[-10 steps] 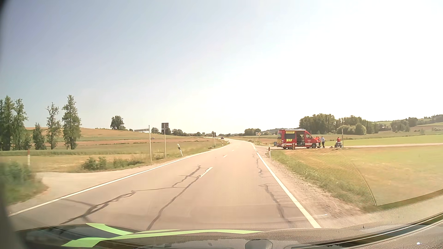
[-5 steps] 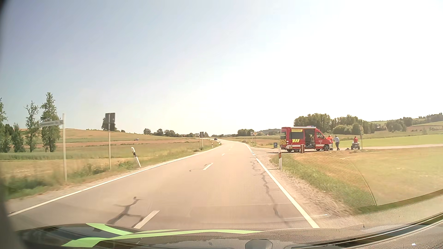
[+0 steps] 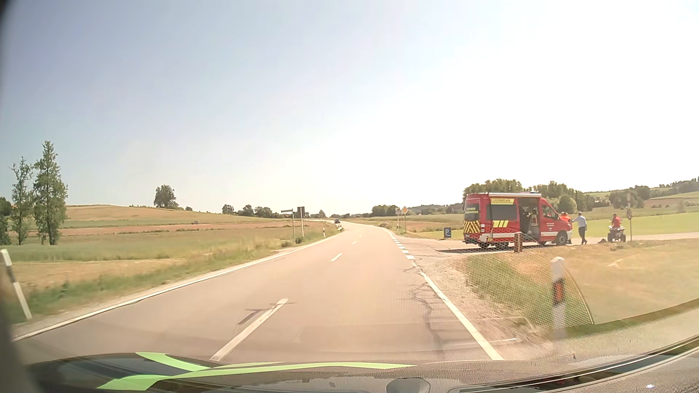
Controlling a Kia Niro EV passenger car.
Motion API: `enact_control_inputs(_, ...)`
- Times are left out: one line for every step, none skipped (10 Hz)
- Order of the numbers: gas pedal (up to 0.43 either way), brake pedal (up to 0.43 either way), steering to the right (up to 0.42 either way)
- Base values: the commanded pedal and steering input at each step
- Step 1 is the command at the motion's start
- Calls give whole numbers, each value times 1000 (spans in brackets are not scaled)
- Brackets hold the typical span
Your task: Follow the waypoints while adhering to traffic rules and regulations
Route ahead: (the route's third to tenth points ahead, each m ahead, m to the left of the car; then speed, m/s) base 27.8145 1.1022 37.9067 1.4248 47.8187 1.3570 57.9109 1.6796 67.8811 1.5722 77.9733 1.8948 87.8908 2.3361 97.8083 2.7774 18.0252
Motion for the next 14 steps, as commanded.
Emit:
enact_control_inputs(220, 0, -2)
enact_control_inputs(209, 0, -3)
enact_control_inputs(189, 0, -2)
enact_control_inputs(189, 0, -3)
enact_control_inputs(197, 0, -3)
enact_control_inputs(197, 0, -3)
enact_control_inputs(209, 0, -2)
enact_control_inputs(209, 0, 2)
enact_control_inputs(209, 0, 4)
enact_control_inputs(220, 0, 4)
enact_control_inputs(220, 0, 4)
enact_control_inputs(228, 0, 2)
enact_control_inputs(228, 0, 0)
enact_control_inputs(228, 0, -1)
